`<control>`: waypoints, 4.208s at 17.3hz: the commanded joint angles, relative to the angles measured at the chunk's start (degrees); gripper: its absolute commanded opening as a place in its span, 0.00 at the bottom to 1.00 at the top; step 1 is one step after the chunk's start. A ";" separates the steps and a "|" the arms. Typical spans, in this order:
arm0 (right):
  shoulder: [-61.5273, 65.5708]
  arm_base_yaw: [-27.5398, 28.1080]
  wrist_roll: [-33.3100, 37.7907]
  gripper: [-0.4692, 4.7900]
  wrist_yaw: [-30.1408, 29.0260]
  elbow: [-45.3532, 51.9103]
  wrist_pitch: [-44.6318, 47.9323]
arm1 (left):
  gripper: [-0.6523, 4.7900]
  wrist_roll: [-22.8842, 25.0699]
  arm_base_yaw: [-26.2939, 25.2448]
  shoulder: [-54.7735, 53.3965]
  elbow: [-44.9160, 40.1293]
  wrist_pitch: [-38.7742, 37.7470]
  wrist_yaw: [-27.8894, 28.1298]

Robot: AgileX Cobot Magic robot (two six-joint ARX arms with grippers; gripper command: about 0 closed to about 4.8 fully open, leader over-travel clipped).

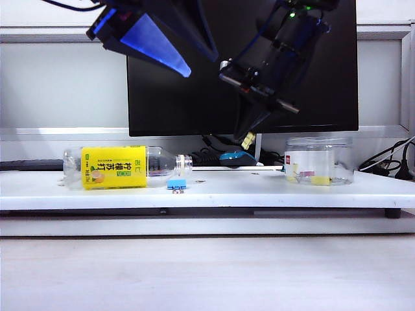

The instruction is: Take the clips out of the round transparent plastic box and place them on the table.

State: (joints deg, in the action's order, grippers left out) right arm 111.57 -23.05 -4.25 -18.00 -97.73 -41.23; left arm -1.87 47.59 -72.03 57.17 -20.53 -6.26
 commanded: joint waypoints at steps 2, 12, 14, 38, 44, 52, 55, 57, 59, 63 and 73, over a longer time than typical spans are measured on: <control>1.11 -0.15 -0.28 0.09 -0.13 -0.22 0.96 | 0.56 0.35 0.04 -0.42 0.17 3.39 -0.81; 1.14 -0.15 -0.52 0.19 0.02 -0.24 1.36 | 0.56 2.45 0.02 -1.29 3.34 9.44 -4.48; 1.14 -0.15 -0.52 0.19 0.04 -0.24 1.75 | 0.56 2.97 0.02 -2.69 6.97 6.91 -4.50; -1.46 6.45 0.00 0.22 8.85 -8.11 -28.76 | 0.56 2.25 0.17 -12.35 18.95 -4.72 -8.13; 0.24 6.45 1.73 0.22 5.64 -7.50 -26.18 | 0.56 2.27 0.15 -12.33 18.95 -4.96 -8.13; 3.52 6.34 2.93 0.22 3.67 -7.48 -23.98 | 0.56 2.99 0.13 -12.33 18.95 -5.75 -7.93; 4.68 6.34 3.21 0.22 3.13 -7.48 -23.43 | 0.56 3.45 0.13 -12.33 18.95 -5.70 -7.91; 5.99 6.32 3.65 0.22 2.43 -7.48 -23.41 | 0.56 3.48 0.09 -12.33 18.95 -5.73 -7.91; 7.19 6.25 3.82 0.22 2.43 -7.48 -23.32 | 0.56 3.58 0.07 -12.33 18.95 -5.73 -7.89; 8.17 6.25 3.82 0.15 2.62 -7.48 -21.99 | 0.56 3.65 0.04 -12.33 18.95 -5.68 -7.43; 6.73 6.25 2.93 0.09 2.62 -7.63 -24.06 | 0.56 6.01 0.04 -12.35 18.95 -5.66 -6.36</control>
State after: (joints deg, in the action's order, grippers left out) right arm 119.48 -16.78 -0.97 -15.22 -105.21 -65.01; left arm 3.44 47.59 -84.58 75.79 -26.81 -12.64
